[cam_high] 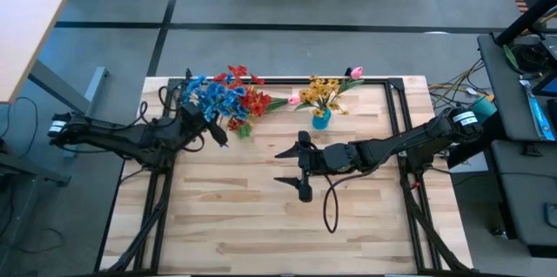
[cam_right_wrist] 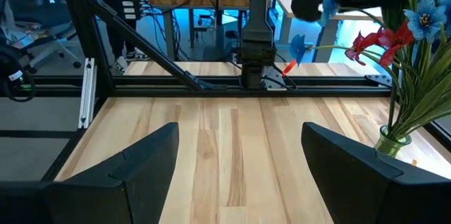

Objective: Sort flowers into vase by color
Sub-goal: Put the blue flowers into the green vase

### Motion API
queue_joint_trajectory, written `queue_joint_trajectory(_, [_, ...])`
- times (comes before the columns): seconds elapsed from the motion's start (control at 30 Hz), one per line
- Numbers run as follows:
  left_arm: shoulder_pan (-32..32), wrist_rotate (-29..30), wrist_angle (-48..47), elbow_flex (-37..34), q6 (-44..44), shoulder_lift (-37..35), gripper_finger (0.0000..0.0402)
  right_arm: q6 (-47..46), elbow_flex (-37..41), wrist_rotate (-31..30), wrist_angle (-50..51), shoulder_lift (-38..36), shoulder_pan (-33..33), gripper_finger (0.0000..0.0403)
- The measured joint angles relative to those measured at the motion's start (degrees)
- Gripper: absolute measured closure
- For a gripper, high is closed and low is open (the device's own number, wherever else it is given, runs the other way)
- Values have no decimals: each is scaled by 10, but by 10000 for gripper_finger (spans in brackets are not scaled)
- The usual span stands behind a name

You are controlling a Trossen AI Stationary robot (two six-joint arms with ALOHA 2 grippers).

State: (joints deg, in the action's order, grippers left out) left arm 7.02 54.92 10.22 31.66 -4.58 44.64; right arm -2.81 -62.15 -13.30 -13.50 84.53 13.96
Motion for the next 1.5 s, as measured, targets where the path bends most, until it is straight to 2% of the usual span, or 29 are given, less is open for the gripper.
queue_joint_trajectory(1.5, [-15,0,-6,-3,-73,142,402,-2,3,3,10,0,0,110])
